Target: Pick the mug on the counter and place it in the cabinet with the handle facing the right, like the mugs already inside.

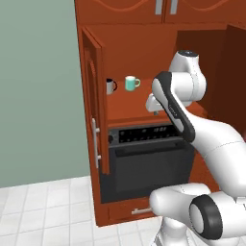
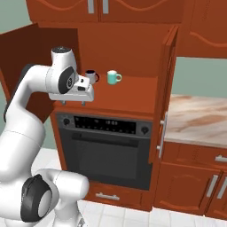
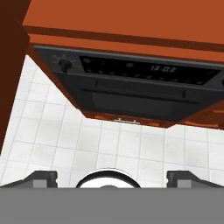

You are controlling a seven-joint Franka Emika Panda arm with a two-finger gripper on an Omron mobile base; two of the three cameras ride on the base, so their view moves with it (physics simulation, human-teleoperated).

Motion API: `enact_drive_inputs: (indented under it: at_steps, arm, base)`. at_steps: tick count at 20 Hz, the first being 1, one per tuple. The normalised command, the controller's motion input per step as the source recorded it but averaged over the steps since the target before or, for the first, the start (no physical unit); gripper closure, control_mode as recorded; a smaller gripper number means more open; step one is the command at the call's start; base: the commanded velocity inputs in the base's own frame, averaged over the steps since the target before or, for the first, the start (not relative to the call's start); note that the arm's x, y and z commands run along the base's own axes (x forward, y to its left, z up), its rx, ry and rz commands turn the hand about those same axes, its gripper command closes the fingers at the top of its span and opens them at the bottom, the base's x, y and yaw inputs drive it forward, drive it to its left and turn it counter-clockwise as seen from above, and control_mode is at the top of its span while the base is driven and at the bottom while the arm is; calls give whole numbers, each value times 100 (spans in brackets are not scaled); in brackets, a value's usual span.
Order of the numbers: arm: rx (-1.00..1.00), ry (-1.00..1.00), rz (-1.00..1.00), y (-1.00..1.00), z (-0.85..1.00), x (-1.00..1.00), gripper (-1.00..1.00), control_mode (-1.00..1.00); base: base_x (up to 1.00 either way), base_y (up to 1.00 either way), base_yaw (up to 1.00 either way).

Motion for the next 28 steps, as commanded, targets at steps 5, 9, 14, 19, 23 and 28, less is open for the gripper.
enact_drive_inputs:
  at_steps: [5, 9, 14, 19, 23, 28]
  arm:
    - [0, 0, 0, 0, 0, 0, -100, 100]
    - [0, 0, 0, 0, 0, 0, -100, 100]
    - [0, 0, 0, 0, 0, 0, -100, 100]
    - [0, 0, 0, 0, 0, 0, -100, 100]
    - [0, 0, 0, 0, 0, 0, -100, 100]
    - [0, 0, 0, 0, 0, 0, -100, 100]
  base:
    - [-50, 0, 0]
    - [-49, 0, 0]
    - [-50, 0, 0]
    - [-52, 0, 0]
    - [-31, -17, 0]
    - [-11, -60, 0]
